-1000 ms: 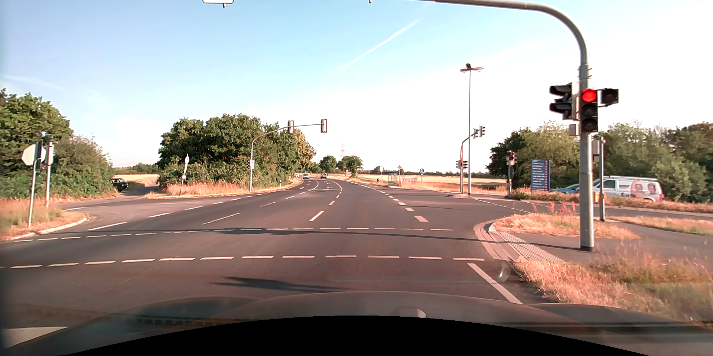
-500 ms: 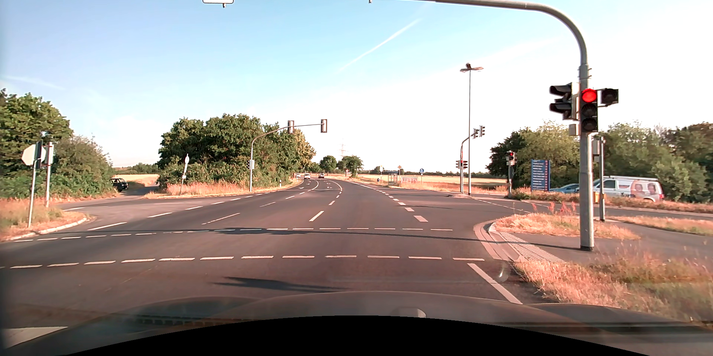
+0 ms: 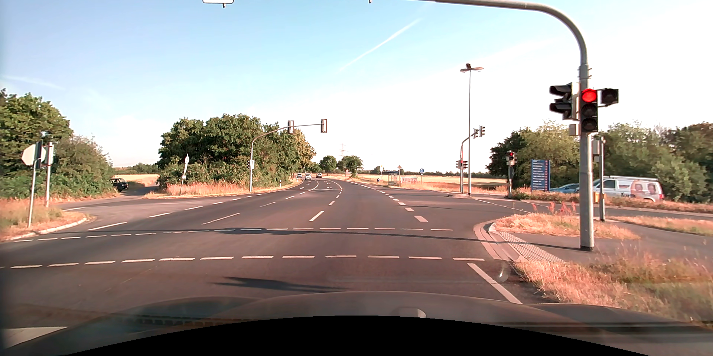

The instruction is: Follow the waypoints while adhering to traffic rules and regulations

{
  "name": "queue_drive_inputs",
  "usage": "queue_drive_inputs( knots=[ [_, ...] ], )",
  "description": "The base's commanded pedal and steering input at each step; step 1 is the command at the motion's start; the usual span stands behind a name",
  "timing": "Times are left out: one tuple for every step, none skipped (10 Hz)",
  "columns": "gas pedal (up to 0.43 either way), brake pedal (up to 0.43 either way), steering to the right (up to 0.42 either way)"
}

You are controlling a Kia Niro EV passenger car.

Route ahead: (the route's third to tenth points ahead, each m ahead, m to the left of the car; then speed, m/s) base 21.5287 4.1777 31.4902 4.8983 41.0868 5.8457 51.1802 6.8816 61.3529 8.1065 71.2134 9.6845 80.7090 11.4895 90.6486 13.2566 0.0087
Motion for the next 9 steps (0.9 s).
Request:
queue_drive_inputs(
  knots=[
    [0.000, 0.268, -0.006],
    [0.000, 0.268, -0.006],
    [0.000, 0.268, -0.006],
    [0.000, 0.268, -0.006],
    [0.000, 0.268, -0.006],
    [0.000, 0.268, -0.006],
    [0.000, 0.268, -0.006],
    [0.000, 0.268, -0.006],
    [0.000, 0.268, -0.006]
  ],
)
